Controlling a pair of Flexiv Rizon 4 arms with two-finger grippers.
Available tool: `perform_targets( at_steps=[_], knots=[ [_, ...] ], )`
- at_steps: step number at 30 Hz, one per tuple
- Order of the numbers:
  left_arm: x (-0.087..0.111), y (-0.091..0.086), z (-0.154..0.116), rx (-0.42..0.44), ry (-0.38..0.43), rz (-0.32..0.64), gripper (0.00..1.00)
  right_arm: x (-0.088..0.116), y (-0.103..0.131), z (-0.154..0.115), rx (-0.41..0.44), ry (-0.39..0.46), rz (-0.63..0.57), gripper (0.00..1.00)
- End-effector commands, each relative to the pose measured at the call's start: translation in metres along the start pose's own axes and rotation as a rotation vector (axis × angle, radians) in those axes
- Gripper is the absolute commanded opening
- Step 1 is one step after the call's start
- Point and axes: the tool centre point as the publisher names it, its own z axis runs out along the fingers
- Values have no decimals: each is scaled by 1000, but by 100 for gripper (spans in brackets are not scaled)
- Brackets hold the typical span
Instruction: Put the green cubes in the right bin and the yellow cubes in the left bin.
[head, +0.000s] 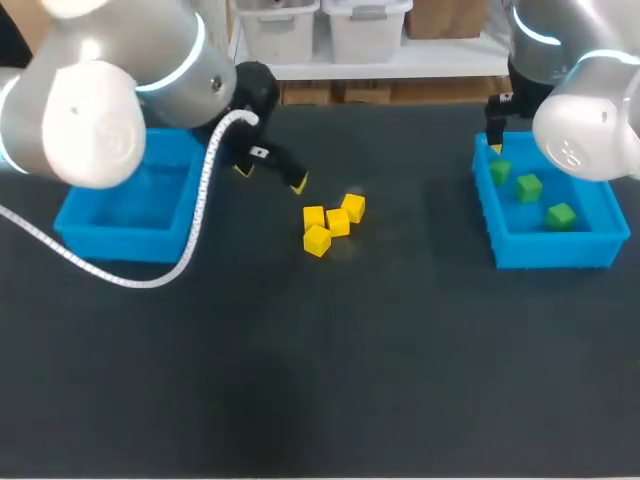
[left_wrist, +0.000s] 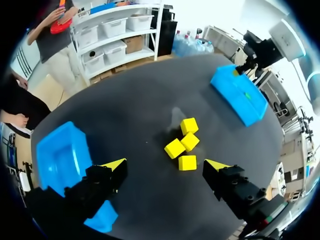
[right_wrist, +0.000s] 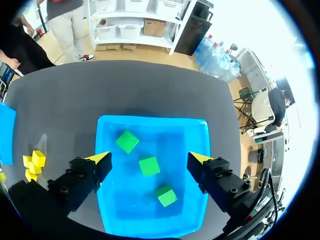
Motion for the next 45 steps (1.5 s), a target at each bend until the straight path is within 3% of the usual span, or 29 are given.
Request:
perform_targets(
  at_steps=[1, 9, 17, 32, 39, 45],
  knots=[
    [-4, -1, 11, -6, 38, 1, 100, 2, -1, 0, 0, -6, 1, 100],
    [3, -6, 25, -8, 91, 27, 100, 2, -1, 0, 0, -6, 1, 100],
    [10, -14, 41, -11, 175, -6, 100, 2, -1, 0, 0, -6, 1, 100],
    [31, -50, 46, 2, 229, 28, 100, 2, -1, 0, 0, -6, 1, 100],
    [38, -61, 67, -3, 267, 46, 100, 2, -1, 0, 0, -6, 1, 100],
    [32, -60, 89, -17, 289, 42, 100, 2, -1, 0, 0, -6, 1, 100]
  ],
)
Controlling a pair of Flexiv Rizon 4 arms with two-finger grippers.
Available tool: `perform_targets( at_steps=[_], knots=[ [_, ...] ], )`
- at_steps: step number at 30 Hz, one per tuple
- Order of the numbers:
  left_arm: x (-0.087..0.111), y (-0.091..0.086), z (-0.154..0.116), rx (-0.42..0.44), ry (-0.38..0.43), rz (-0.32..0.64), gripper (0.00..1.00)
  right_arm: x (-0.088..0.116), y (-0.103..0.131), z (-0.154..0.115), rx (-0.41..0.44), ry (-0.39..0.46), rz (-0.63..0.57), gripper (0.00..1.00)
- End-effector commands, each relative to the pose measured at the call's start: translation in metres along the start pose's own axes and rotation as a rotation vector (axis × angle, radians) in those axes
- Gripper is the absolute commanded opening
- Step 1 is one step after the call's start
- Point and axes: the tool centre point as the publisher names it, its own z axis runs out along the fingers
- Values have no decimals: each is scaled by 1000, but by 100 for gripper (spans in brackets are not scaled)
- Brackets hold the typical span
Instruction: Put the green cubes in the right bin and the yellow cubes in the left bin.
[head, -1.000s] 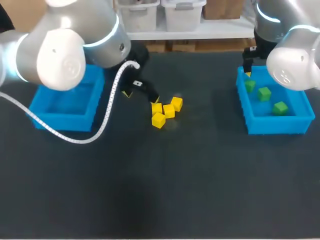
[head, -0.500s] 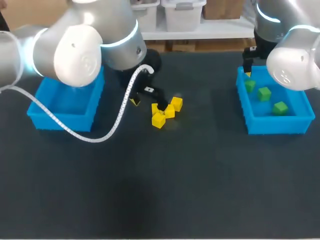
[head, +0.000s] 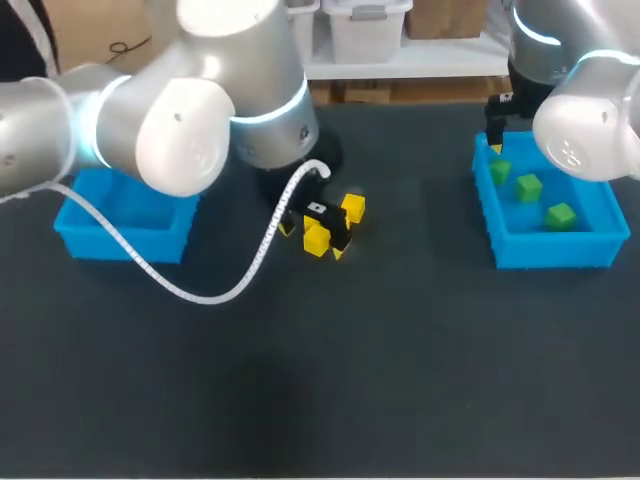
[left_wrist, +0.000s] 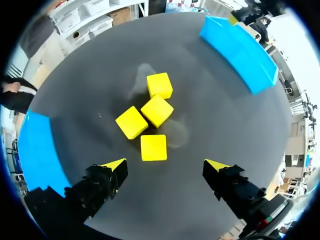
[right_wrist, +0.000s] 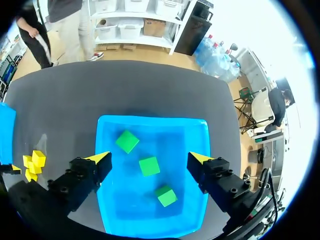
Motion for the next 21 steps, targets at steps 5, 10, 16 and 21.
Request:
perform_targets(
  at_steps=[5, 10, 16, 21],
  knots=[
    [-28, 11, 24, -16, 23, -41, 100, 2, -1, 0, 0, -6, 1, 100],
    [-35, 17, 32, -21, 24, -61, 100, 2, -1, 0, 0, -6, 1, 100],
    [-35, 22, 43, -25, 40, -68, 100, 2, -1, 0, 0, -6, 1, 100],
    [-30, 25, 45, -24, 53, -69, 100, 2, -1, 0, 0, -6, 1, 100]
  ],
)
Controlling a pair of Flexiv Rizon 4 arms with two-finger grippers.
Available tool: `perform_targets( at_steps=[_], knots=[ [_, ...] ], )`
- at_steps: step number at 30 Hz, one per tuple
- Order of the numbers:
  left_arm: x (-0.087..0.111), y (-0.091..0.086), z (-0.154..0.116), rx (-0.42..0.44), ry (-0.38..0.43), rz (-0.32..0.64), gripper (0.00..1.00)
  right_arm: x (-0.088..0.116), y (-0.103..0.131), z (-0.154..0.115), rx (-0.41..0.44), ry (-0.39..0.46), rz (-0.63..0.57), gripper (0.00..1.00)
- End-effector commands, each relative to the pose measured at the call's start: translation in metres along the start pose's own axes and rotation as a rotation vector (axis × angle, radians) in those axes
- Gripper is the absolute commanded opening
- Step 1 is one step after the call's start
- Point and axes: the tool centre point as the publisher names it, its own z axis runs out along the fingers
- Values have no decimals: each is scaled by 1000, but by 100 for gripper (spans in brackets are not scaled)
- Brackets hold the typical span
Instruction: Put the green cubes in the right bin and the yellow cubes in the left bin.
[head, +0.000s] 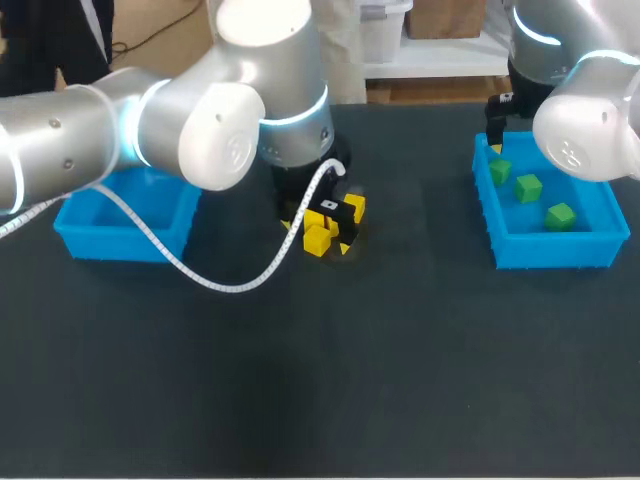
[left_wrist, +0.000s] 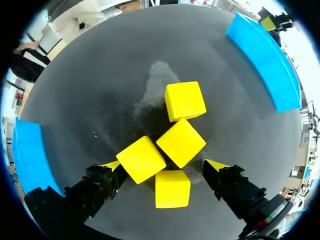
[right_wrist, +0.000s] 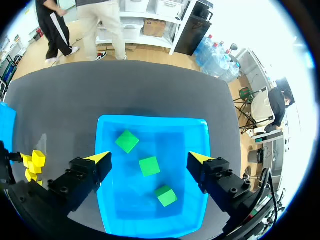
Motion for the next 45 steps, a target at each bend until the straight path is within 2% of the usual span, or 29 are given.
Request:
perform_targets(
  at_steps=[1, 2, 4, 6, 7, 17, 24, 27, 32, 37, 42, 45],
  knots=[
    [1, 4, 4, 4, 12, 3, 100, 2, -1, 0, 0, -6, 1, 100],
    [2, 4, 4, 3, 15, 3, 100, 2, -1, 0, 0, -6, 1, 100],
    [4, 6, 4, -8, 19, 11, 45, 2, -1, 0, 0, -6, 1, 100],
    [6, 7, 2, -23, 17, 22, 4, 2, -1, 0, 0, -6, 1, 100],
    [7, 7, 2, -24, 16, 23, 0, 2, -1, 0, 0, -6, 1, 100],
    [10, 9, -8, -46, -4, 47, 0, 2, -1, 0, 0, -6, 1, 100],
    [9, 34, -42, -103, -122, -8, 0, 2, -1, 0, 0, -6, 1, 100],
    [11, 52, -64, -148, -202, -46, 0, 2, -1, 0, 0, -6, 1, 100],
    [19, 90, -98, -187, -328, -161, 0, 2, -1, 0, 0, -6, 1, 100],
    [33, 134, -117, -249, -399, -291, 0, 2, -1, 0, 0, -6, 1, 100],
    [52, 169, -138, -219, -498, -442, 0, 2, -1, 0, 0, -6, 1, 100],
    [62, 183, -149, -252, -540, -500, 0, 2, -1, 0, 0, -6, 1, 100]
  ],
)
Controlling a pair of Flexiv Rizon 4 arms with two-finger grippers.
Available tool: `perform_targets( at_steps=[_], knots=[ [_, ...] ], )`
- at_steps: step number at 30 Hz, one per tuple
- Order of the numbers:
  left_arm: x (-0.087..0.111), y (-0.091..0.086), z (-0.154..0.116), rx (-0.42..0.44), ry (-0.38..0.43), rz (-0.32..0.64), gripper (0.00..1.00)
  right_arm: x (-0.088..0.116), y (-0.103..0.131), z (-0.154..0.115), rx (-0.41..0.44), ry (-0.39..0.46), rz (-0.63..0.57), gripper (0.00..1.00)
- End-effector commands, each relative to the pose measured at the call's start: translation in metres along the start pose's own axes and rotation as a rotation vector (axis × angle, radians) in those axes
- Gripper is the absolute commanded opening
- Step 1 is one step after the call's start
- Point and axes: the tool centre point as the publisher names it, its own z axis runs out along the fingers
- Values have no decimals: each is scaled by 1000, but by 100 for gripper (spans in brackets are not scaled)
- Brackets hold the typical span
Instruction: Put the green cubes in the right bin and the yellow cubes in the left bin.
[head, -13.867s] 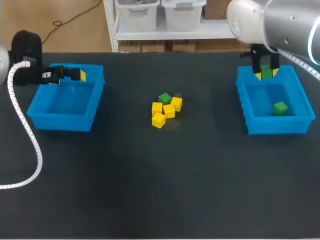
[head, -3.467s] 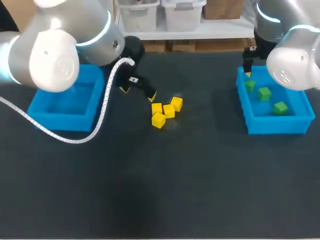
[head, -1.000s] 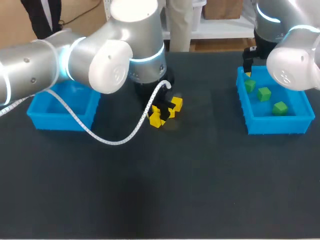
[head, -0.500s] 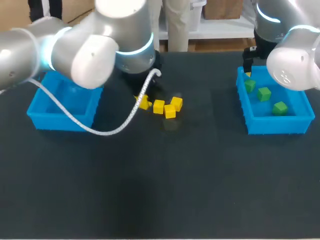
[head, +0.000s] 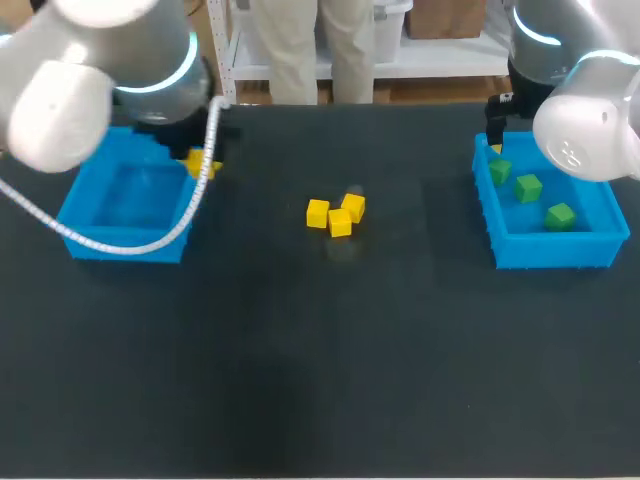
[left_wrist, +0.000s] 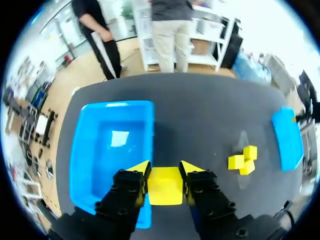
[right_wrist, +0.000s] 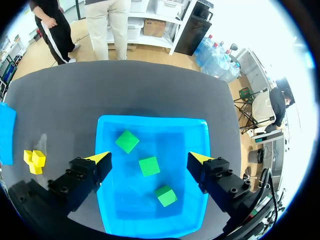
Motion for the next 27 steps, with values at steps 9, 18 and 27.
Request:
perform_targets(
  at_steps=[9, 18, 27],
  knots=[
    [23, 69, -7, -92, -148, -111, 0, 2, -1, 0, 0, -6, 1, 100],
    [23, 79, 7, -108, -117, -116, 100, 2, -1, 0, 0, -6, 1, 100],
    [-5, 34, -25, -4, -203, -5, 100, 2, -1, 0, 0, -6, 1, 100]
  ],
)
